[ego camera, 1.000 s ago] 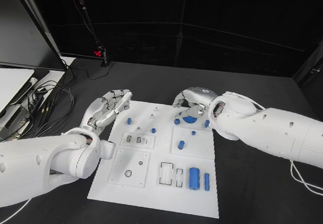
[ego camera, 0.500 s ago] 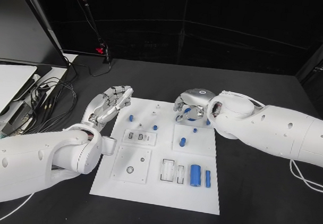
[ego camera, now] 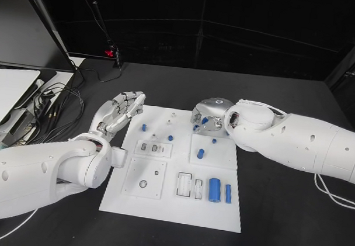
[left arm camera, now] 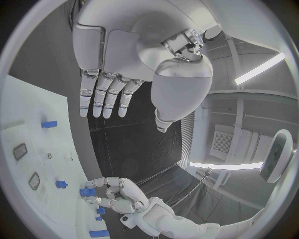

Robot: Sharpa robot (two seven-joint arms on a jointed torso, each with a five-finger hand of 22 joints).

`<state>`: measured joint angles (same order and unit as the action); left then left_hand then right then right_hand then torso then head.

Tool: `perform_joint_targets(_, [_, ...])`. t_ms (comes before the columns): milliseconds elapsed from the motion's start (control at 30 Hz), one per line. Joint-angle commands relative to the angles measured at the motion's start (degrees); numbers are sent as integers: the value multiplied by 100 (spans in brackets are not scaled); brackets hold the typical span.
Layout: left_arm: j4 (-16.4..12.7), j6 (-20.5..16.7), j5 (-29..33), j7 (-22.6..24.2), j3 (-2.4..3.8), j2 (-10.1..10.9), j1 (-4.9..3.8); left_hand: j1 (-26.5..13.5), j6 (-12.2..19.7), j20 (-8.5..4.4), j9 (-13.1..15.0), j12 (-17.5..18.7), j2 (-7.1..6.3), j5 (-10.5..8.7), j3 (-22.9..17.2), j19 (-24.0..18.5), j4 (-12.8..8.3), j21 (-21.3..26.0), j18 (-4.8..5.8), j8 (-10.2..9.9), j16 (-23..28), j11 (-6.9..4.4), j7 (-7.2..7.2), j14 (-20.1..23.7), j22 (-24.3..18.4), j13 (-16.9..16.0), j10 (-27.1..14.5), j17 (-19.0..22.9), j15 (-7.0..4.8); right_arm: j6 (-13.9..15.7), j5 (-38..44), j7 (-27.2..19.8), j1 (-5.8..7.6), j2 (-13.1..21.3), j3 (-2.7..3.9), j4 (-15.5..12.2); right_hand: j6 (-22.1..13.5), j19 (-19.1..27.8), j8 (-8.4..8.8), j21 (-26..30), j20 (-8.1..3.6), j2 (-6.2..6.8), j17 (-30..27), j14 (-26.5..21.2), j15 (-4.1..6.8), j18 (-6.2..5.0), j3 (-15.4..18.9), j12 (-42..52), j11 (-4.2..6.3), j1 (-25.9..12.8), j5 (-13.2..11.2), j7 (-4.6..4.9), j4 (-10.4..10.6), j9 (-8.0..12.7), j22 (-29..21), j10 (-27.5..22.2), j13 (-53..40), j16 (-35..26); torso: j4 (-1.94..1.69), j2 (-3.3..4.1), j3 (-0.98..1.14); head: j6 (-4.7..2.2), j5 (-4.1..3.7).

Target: Assemble the parts on the task board

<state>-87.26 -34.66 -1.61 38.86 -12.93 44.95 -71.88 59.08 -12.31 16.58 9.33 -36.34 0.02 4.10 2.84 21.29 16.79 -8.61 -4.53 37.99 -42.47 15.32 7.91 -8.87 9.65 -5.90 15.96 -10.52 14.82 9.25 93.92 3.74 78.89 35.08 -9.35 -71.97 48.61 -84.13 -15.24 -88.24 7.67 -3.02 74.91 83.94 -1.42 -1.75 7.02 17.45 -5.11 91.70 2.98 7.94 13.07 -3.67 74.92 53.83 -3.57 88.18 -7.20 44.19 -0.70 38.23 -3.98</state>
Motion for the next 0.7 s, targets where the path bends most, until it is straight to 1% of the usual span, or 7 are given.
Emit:
perform_joint_targets(33, [3, 64, -47, 1740, 6, -3, -11, 4, -46, -9, -5, -26, 73, 38, -23, 11, 0, -24, -80, 27, -31, 4, 921, 5, 8, 5, 40, 4, 23, -154, 151, 121, 0, -25, 5, 14, 98, -315, 44, 27, -39, -4, 14, 367, 32, 58, -27, -49, 8, 87, -30, -7, 47, -12, 1045, 126, -1, -2, -4, -9, -4, 23, 5])
perform_joint_targets(100, [8, 66, -47, 1738, 6, -6, -11, 13, -48, -9, -11, -30, 88, 48, -21, 6, 0, -26, -80, 32, -37, 4, 921, 7, 8, 10, 39, 13, 22, -190, 154, 147, -6, -36, 5, 18, 158, -316, 61, 27, -43, -20, 17, 368, 40, 58, -42, -68, 17, 119, -30, -11, 71, -15, 1046, 226, 0, -2, -7, -10, -5, 34, 1])
perform_joint_targets(200, [13, 70, -47, 1734, 6, -8, -11, 13, -48, -9, -11, -30, 88, 48, -21, 6, 0, -26, -80, 32, -37, 4, 921, 7, 8, 10, 39, 13, 22, -240, 157, 191, -16, -51, 5, 25, 244, -315, 74, 29, -51, -47, 19, 369, 49, 58, -73, -102, 28, 180, -30, -12, 95, -19, 1045, 352, 4, -3, -2, -12, -6, 43, 0])
perform_joint_targets(333, [17, 78, -47, 1727, 6, -11, -11, 22, -49, -9, -16, -34, 102, 56, -20, 3, 0, -28, -80, 36, -42, 3, 921, 8, 8, 15, 37, 20, 22, -224, 158, 197, -30, -74, 5, 50, 374, -315, 111, 30, -59, -63, 19, 370, 53, 58, -102, -200, 32, 256, -29, -3, 163, -20, 1044, 532, 11, -4, -5, -16, -6, 53, -7])
perform_joint_targets(467, [25, 83, -47, 1719, 6, -11, -11, 30, -51, -9, -22, -38, 114, 65, -18, -1, -1, -29, -80, 40, -47, 3, 921, 9, 9, 20, 36, 27, 21, -215, 164, 209, -40, -101, 5, 69, 501, -314, 115, 32, -68, -95, 20, 371, 69, 57, -144, -266, 57, 337, -29, -23, 200, -28, 1041, 671, 11, -4, -2, -20, -6, 57, -8])
perform_joint_targets(533, [26, 87, -47, 1716, 6, -12, -11, 32, -51, -8, -23, -39, 116, 67, -17, -2, -1, -29, -80, 41, -48, 3, 921, 10, 8, 20, 36, 29, 21, -250, 174, 242, -45, -111, 5, 71, 575, -315, 108, 32, -76, -110, 23, 372, 82, 57, -171, -297, 75, 390, -29, -38, 207, -34, 1042, 738, 11, -4, -10, -19, -6, 60, -9])
perform_joint_targets(700, [28, 91, -47, 1708, 6, -10, -11, 42, -54, -8, -30, -46, 133, 80, -14, -7, -2, -31, -80, 46, -55, 3, 921, 11, 9, 26, 37, 38, 23, -339, 196, 347, -58, -138, 5, 87, 731, -315, 131, 34, -104, -103, 21, 373, 109, 56, -215, -421, 103, 495, -28, -54, 258, -33, 1041, 918, 14, -7, -8, -25, -9, 67, -8])
